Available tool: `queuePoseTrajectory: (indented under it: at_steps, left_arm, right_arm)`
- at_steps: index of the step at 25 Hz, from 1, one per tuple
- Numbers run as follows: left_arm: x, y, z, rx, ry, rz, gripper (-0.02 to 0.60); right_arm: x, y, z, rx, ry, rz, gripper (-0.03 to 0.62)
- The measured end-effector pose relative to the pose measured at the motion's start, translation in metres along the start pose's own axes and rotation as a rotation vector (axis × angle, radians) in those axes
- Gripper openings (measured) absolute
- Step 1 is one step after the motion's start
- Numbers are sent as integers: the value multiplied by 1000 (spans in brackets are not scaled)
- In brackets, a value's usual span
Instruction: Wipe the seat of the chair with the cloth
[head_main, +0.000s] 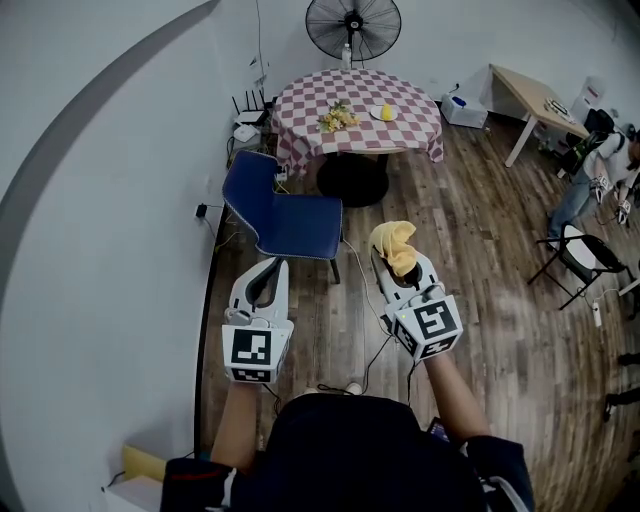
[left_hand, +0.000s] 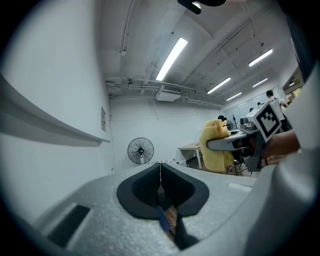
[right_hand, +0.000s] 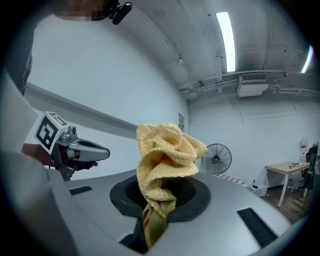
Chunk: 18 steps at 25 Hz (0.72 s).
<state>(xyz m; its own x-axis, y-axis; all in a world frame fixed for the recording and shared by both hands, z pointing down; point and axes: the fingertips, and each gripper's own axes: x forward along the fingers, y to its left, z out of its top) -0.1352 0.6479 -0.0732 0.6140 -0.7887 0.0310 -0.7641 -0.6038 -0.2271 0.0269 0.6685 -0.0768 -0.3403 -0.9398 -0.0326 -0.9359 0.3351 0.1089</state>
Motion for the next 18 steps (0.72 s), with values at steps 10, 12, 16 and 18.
queuePoseTrajectory:
  at_steps: [10, 12, 16, 18]
  left_arm:
    - [11, -43, -13, 30, 33, 20, 18]
    - [14, -48, -15, 42, 44, 30, 18]
    - [21, -45, -14, 47, 56, 47, 18]
    - [27, -43, -12, 48, 61, 49, 18]
  right_arm:
    - [-17, -22, -25, -2, 7, 56, 49]
    - [-16, -27, -29, 3, 9, 66, 49]
    - [-10, -32, -33, 7, 12, 86, 49]
    - [-5, -36, -32, 12, 11, 90, 49]
